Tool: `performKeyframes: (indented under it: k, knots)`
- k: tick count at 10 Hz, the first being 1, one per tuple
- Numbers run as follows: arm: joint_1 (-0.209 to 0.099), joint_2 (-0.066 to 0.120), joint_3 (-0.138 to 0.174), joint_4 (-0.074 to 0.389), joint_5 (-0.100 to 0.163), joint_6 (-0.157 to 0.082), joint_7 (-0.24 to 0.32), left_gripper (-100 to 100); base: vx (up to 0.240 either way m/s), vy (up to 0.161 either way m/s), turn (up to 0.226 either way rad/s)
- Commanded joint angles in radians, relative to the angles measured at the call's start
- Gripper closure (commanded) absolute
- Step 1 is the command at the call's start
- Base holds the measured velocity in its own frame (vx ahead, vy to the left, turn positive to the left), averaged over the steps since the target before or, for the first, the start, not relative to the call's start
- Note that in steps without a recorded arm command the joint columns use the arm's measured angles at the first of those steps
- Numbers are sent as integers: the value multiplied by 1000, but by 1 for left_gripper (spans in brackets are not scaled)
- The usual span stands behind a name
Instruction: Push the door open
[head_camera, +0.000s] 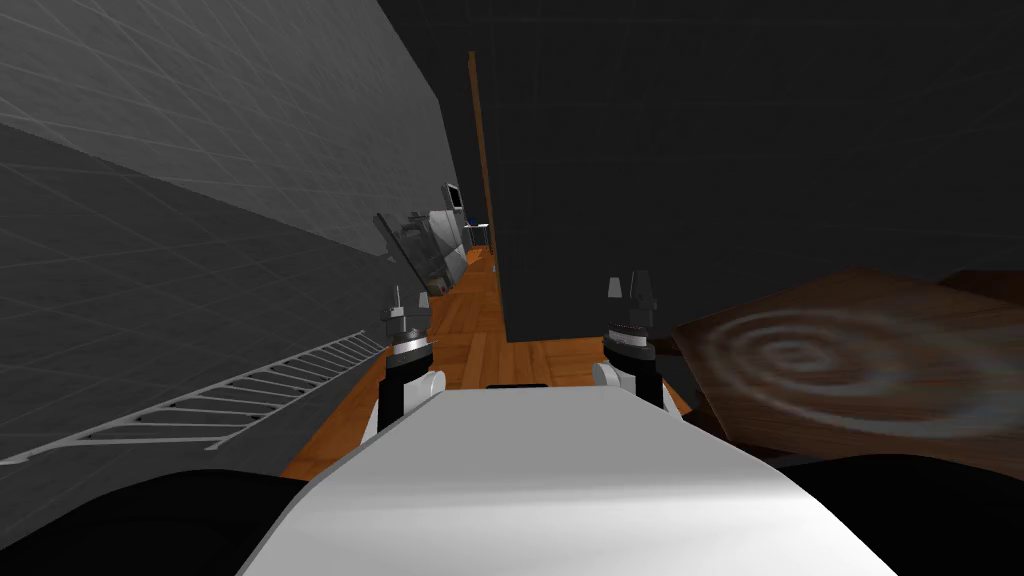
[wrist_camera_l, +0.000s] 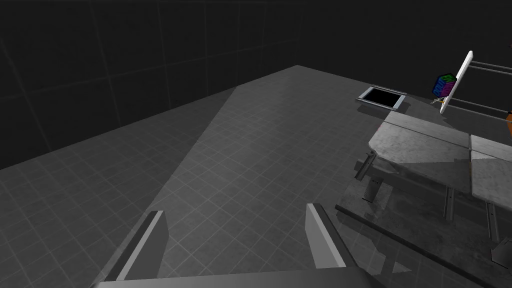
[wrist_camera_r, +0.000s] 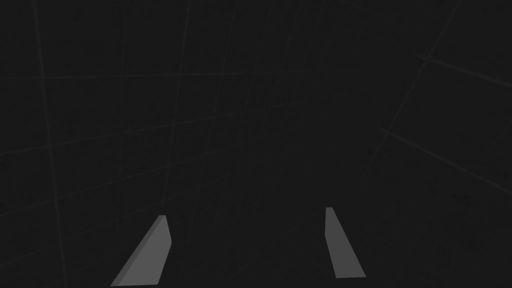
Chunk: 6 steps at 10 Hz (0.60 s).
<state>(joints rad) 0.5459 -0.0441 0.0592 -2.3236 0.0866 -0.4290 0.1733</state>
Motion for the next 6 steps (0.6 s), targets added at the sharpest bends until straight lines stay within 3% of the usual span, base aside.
performKeyframes:
  k: [1,6]
  knots:
    - [-2,13,6,12,2,-3,-1,-100,92,146,43]
    - [-8,48,23,46,10,-12,-3,-100,67,179,32]
